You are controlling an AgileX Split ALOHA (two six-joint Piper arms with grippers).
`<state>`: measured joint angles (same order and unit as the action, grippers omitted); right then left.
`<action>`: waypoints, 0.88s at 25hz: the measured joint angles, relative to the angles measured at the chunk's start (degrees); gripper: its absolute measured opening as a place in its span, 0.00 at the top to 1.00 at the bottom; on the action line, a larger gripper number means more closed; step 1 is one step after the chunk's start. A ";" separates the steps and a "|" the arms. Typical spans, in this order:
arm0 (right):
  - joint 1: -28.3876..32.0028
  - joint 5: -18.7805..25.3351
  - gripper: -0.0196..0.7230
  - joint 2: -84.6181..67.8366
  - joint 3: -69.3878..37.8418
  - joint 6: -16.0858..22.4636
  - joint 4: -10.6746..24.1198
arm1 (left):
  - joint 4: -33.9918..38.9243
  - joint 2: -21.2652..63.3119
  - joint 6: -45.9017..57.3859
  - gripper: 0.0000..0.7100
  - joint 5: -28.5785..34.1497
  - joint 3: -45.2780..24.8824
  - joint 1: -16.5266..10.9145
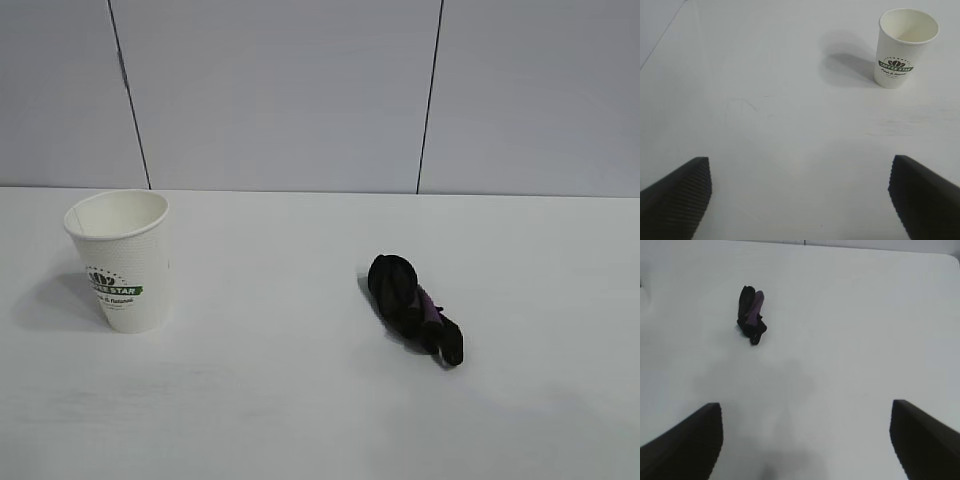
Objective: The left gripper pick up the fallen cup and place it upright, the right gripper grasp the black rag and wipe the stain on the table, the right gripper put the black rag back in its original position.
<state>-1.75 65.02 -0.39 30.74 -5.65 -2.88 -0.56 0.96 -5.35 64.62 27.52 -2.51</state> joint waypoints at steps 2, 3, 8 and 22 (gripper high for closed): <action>0.35 -0.58 0.13 -0.12 -1.23 0.00 0.00 | 0.00 0.00 0.00 0.02 0.00 0.00 0.00; 0.35 -0.76 0.13 -0.32 -1.85 0.00 0.05 | 0.00 0.00 0.00 0.02 0.00 0.00 0.00; 1.27 -2.52 0.13 -0.65 -3.26 0.00 0.11 | 0.00 0.00 0.05 0.02 0.00 0.00 0.00; 1.77 -2.86 0.13 -0.65 -3.70 0.00 0.11 | 0.00 0.00 0.05 0.02 0.00 0.00 0.00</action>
<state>0.02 62.16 -1.04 27.04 -5.65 -2.77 -0.56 0.96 -5.30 64.62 27.52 -2.51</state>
